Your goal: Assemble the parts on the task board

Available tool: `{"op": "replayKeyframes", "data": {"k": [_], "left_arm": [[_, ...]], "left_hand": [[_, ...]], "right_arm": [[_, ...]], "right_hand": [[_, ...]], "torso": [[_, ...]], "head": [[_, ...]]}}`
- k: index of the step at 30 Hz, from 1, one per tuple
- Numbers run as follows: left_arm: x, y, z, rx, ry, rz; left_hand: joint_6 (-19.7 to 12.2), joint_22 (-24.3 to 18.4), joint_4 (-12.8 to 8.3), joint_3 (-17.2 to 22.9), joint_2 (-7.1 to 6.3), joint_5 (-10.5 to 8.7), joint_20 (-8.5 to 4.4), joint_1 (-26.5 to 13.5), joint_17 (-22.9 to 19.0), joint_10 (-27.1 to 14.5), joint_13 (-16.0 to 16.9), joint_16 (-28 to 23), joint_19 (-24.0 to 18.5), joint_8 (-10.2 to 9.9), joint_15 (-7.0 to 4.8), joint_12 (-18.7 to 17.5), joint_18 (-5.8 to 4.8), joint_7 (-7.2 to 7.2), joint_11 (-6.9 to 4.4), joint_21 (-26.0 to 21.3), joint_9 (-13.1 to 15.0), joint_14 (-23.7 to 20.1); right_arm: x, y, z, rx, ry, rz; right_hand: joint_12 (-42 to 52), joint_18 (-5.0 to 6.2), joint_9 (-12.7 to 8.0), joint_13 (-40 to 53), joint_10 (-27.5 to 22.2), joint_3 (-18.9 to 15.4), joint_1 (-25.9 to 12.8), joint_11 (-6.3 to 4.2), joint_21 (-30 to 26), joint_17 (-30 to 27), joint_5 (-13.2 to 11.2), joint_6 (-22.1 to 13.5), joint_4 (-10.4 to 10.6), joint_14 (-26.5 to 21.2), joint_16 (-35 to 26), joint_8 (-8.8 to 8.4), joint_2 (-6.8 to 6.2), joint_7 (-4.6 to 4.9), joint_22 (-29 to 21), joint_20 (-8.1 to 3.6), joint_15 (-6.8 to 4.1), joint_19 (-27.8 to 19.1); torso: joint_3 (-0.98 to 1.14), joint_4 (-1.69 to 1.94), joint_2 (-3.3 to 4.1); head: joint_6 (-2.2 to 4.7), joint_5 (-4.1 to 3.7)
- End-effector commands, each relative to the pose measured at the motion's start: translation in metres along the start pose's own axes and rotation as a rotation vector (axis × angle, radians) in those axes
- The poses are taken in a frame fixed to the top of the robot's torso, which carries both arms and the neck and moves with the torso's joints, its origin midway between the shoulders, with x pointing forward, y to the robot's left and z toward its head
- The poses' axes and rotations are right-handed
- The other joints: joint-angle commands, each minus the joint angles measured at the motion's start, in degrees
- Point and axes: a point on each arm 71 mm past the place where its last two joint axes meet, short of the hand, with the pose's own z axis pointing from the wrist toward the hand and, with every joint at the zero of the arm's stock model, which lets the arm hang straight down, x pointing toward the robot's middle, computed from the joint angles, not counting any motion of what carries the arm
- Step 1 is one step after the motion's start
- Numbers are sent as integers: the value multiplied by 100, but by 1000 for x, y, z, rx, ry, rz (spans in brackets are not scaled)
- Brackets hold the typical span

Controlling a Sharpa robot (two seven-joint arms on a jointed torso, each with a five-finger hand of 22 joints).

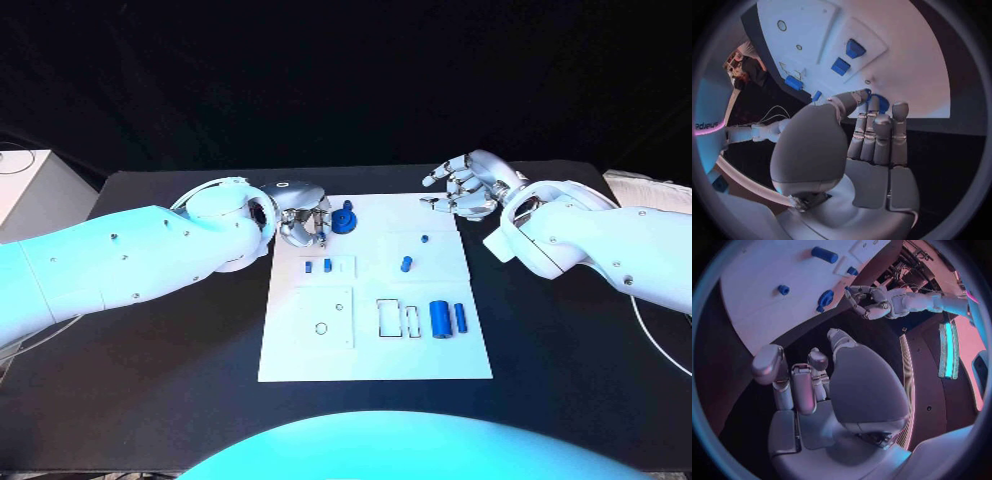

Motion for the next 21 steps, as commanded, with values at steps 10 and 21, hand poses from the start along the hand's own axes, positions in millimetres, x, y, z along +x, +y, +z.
{"op": "replayKeyframes", "data": {"k": [10,21], "left_arm": [[5,1,3,-9,40,5],[7,0,2,-6,57,3]], "left_hand": [[61,-5,-20,-6,-7,3,25,-64,-13,61,8,36,0,-48,5,-67,-22,0,-1,8,13,23],[63,-3,-18,-7,-6,2,25,-68,-18,66,8,35,0,-53,5,-79,-23,0,-2,8,15,20]], "right_arm": [[1,1,0,-11,10,-3],[1,1,0,-10,10,-4]], "right_hand": [[11,88,-5,6,22,38,-25,-14,-28,122,19,21,-6,135,-32,36,-39,-1,-1,-21,-54,-7],[11,88,-5,6,22,38,-25,-14,-28,122,19,21,-6,135,-32,36,-39,-1,-1,-21,-54,-7]], "torso": [[1,-2,0],[5,2,-2]], "head": [[1,6],[1,3]]}}
